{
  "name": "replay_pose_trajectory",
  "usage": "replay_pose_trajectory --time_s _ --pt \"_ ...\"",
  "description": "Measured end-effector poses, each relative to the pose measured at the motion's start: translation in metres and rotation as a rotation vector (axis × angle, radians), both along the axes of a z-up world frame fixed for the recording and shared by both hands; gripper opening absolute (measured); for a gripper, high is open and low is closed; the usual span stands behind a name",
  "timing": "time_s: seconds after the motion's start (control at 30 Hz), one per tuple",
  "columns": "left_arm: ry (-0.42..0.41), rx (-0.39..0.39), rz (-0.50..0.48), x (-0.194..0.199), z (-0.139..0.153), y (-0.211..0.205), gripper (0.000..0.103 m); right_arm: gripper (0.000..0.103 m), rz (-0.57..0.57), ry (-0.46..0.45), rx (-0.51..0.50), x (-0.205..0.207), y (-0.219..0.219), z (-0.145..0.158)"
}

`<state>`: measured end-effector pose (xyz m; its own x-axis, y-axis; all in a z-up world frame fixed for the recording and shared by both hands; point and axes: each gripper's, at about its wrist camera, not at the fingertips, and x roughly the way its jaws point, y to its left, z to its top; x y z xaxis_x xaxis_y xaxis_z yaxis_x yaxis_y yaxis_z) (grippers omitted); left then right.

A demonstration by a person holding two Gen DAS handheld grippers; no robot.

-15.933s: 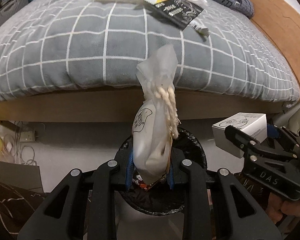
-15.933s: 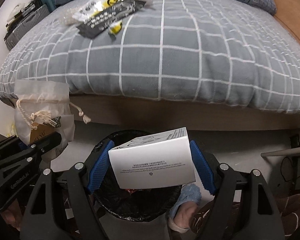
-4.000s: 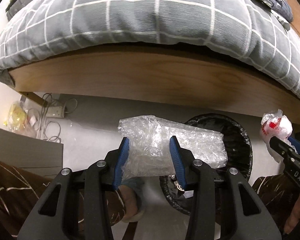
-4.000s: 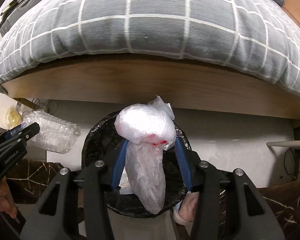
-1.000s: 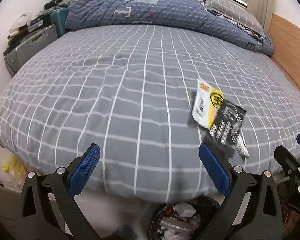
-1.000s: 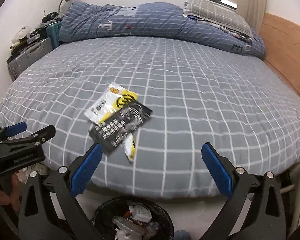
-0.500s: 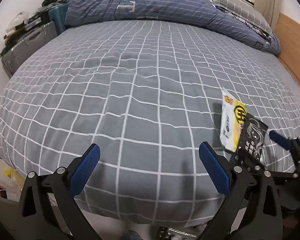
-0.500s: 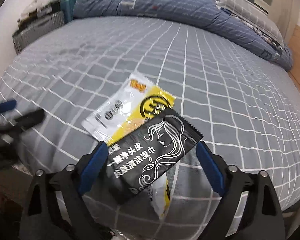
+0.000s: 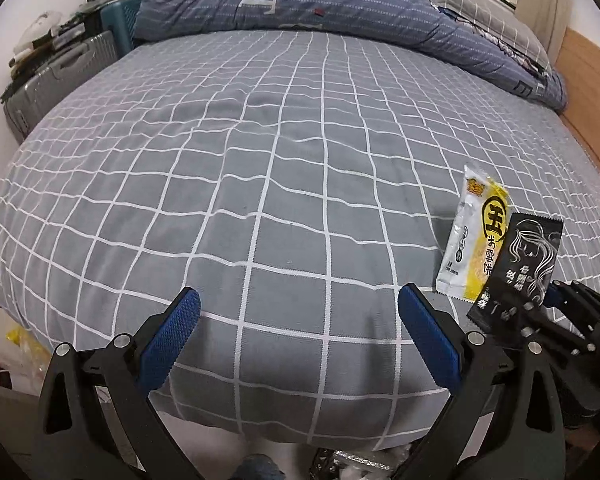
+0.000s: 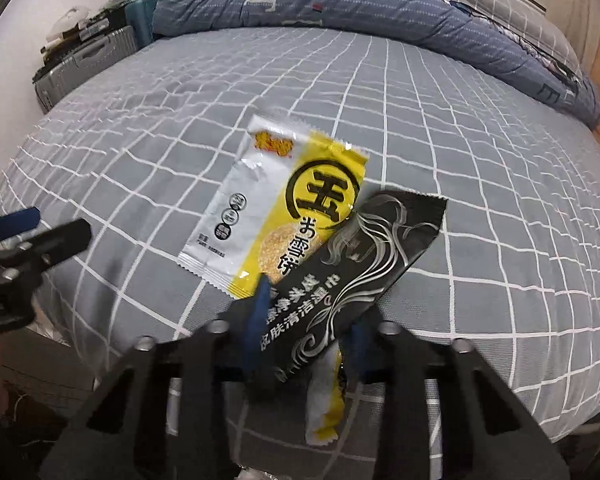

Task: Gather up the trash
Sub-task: 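Grasp the black wet-wipe sachet with the right tool while the left tool grasps the yellow packet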

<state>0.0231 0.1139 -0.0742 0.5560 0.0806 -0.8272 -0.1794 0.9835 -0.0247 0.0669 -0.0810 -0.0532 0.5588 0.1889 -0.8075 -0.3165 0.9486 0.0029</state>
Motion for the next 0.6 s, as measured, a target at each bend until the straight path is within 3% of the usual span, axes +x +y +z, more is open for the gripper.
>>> replay_pose_trajectory --time_s 0.23,0.6 --pt "-0.007 -0.001 -0.015 0.001 0.002 -0.009 0.097 0.004 -0.01 -0.019 0.052 -0.004 -0.018 0.017" --pt "-0.032 -0.068 -0.122 0.026 0.007 -0.069 0.097 0.003 -0.063 -0.057 0.087 -0.009 -0.069 0.041"
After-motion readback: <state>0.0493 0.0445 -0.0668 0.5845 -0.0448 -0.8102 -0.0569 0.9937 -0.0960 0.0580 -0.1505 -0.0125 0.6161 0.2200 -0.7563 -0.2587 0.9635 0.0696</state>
